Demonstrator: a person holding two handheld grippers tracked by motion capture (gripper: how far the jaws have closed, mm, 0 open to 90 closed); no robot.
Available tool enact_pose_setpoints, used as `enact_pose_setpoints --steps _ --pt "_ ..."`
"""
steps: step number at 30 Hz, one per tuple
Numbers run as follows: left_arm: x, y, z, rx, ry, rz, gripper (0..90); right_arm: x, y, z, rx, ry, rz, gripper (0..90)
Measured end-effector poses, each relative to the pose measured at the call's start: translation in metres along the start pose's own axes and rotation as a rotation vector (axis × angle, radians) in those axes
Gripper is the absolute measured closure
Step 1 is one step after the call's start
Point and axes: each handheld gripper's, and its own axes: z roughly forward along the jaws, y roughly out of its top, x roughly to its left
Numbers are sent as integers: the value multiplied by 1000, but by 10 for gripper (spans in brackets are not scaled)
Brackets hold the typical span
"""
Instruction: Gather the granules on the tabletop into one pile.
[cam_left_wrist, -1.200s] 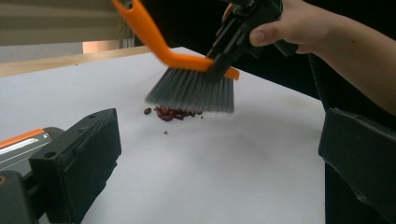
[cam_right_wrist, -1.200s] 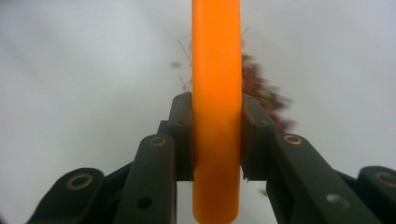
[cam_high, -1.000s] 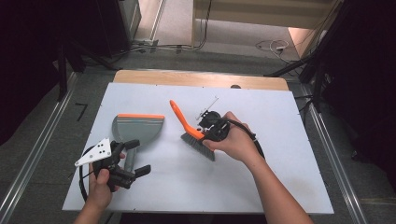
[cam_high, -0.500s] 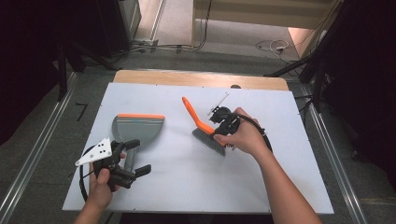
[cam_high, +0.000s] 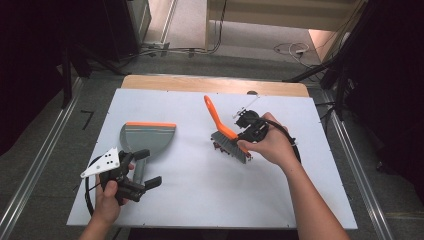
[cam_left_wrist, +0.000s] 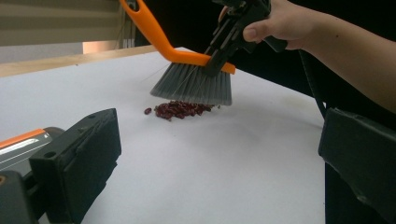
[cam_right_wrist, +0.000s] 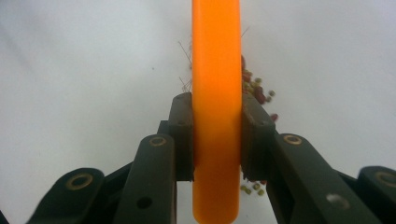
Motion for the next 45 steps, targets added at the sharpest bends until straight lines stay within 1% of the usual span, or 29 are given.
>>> enact_pose_setpoints --steps 4,6,10,12,15,17,20,25,26,29,30,33,36,39,45 --pt "0 0 0 1 2 1 0 -12 -12 -8 -22 -28 66 682" --pt "0 0 0 2 2 1 0 -18 -17 -10 -14 -45 101 682" --pt "0 0 1 5 2 2 0 -32 -30 -14 -16 -115 178 682" --pt "-1 0 1 5 1 -1 0 -37 -34 -15 -9 -142 229 682" --pt "-1 0 2 9 1 1 0 -41 -38 -13 3 -181 271 682" --pt "-1 0 2 9 0 4 0 -43 -39 -9 15 -191 273 682" --pt "-1 0 2 9 0 1 0 -41 -38 -3 26 -193 285 682" --pt "-1 0 1 8 -1 2 0 -36 -32 6 43 -192 269 682" --pt "-1 0 1 8 -1 2 0 -34 -30 7 42 -183 265 682" --pt "0 0 1 6 -1 3 0 -29 -25 10 47 -187 245 682" --pt "0 0 1 6 0 2 0 -27 -24 10 46 -186 245 682" --pt "0 0 0 4 0 3 0 -27 -23 8 39 -193 242 682" --pt "0 0 0 3 1 1 0 -29 -25 2 22 -194 247 682" --pt "0 0 1 5 2 3 0 -31 -29 -6 9 -208 247 682" --pt "0 0 2 10 -1 3 0 -35 -42 -18 -56 -210 253 682"
